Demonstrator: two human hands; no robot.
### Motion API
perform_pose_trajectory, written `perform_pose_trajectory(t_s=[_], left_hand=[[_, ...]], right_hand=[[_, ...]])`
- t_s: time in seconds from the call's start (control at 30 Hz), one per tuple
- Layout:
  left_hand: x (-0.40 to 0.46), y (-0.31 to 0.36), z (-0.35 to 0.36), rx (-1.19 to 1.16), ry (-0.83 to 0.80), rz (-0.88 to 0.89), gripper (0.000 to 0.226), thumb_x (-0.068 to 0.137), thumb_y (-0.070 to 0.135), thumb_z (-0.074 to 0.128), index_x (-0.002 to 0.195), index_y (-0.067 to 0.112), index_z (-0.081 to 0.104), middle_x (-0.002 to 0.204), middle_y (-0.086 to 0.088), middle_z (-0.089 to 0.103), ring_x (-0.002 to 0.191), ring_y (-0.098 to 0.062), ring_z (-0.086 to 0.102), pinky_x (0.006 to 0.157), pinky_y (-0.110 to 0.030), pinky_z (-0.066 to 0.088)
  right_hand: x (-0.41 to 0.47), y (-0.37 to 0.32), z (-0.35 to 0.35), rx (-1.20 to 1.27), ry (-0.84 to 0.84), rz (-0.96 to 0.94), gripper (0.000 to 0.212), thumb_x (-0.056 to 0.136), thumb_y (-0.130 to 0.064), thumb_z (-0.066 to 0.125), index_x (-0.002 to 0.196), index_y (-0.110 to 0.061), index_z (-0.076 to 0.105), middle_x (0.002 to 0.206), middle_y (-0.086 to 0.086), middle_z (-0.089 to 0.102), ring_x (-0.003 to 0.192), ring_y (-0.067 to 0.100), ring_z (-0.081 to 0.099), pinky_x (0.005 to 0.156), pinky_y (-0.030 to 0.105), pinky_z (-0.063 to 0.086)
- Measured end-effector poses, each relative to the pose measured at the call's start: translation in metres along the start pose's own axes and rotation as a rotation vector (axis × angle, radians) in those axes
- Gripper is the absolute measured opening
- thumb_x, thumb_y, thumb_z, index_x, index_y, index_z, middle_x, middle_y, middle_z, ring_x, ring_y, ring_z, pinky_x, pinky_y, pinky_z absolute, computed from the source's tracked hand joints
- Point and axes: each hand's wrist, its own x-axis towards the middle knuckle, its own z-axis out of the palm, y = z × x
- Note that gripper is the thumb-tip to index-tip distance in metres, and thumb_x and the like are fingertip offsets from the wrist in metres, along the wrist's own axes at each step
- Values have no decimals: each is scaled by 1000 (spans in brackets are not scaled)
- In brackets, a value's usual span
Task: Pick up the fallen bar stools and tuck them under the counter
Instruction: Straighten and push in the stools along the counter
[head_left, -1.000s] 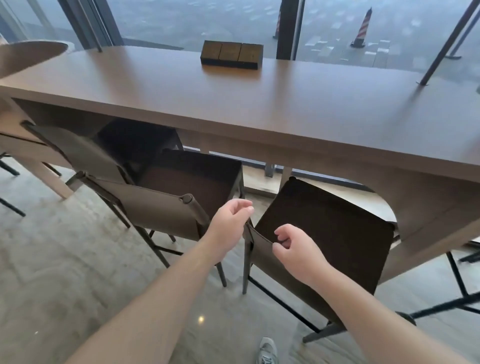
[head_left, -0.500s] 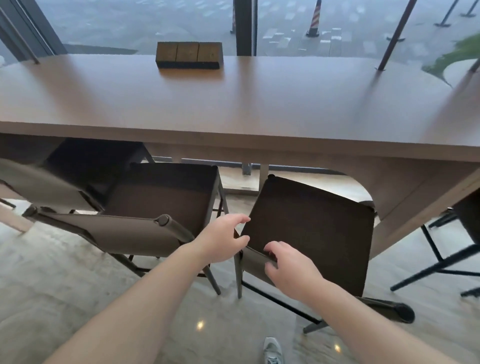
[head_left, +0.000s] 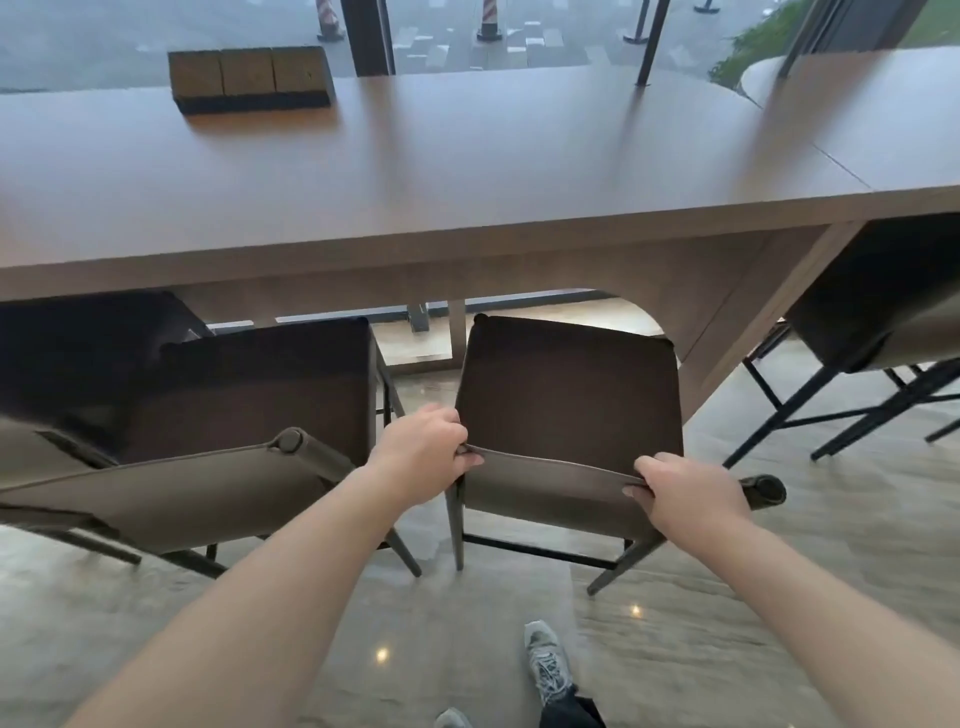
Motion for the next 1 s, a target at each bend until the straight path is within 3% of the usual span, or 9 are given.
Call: perform_pose_trajectory(t_s=[0.17, 0.4, 0.53, 0.63, 0.77, 0.87, 1.0], left_hand=[[2, 0, 2, -15, 14, -21, 39, 95, 51, 51, 91, 19, 71, 96, 9, 59, 99, -13, 49, 76, -36, 52], [2, -8, 14, -12, 104, -29, 40, 95, 53, 51, 85, 21, 72, 90, 11, 58, 90, -10, 47, 63, -28, 45], [-1, -22, 16, -17, 113, -85, 39, 93, 55, 52, 84, 23, 72, 90, 14, 58, 95, -9, 48, 68, -29, 49], [-5, -31, 17, -15, 148, -115, 39, 92, 54, 54, 82, 22, 73, 89, 15, 57, 96, -9, 49, 67, -30, 50], [-9, -33, 18, 23, 232, -99, 35, 90, 51, 60, 79, 22, 74, 83, 14, 60, 87, -10, 52, 59, -26, 48], [-11, -23, 19, 60, 319, -61, 29, 82, 44, 74, 67, 19, 72, 72, 10, 60, 75, -14, 54, 50, -22, 36], [-15, -12, 20, 91, 365, -74, 34, 72, 37, 84, 53, 18, 63, 62, 8, 55, 62, -17, 53, 46, -18, 27]], right_hand=[[12, -3, 1, 61, 68, 57, 19, 99, -42, 42, 93, -29, 54, 81, -9, 47, 69, 17, 43, 54, 29, 32], [18, -4, -3, 16, 169, -41, 14, 95, -33, 55, 89, -24, 64, 79, -5, 56, 71, 23, 58, 52, 29, 28], [25, -13, -10, 36, 264, -153, 21, 72, -15, 82, 67, -16, 63, 60, -1, 51, 49, 26, 51, 46, 26, 23], [33, -20, -13, 40, 296, -209, 25, 66, -13, 86, 64, -16, 62, 58, -1, 51, 48, 26, 51, 46, 25, 23], [44, -19, -13, 41, 313, -252, 26, 65, -12, 86, 64, -15, 61, 58, 0, 51, 47, 27, 52, 46, 25, 25], [57, -12, -14, 54, 294, -257, 22, 71, -10, 82, 65, -13, 61, 61, 2, 52, 51, 29, 53, 47, 28, 27], [80, -6, -21, 63, 285, -296, 23, 63, -4, 82, 63, -10, 60, 59, 5, 51, 48, 29, 53, 46, 29, 28]])
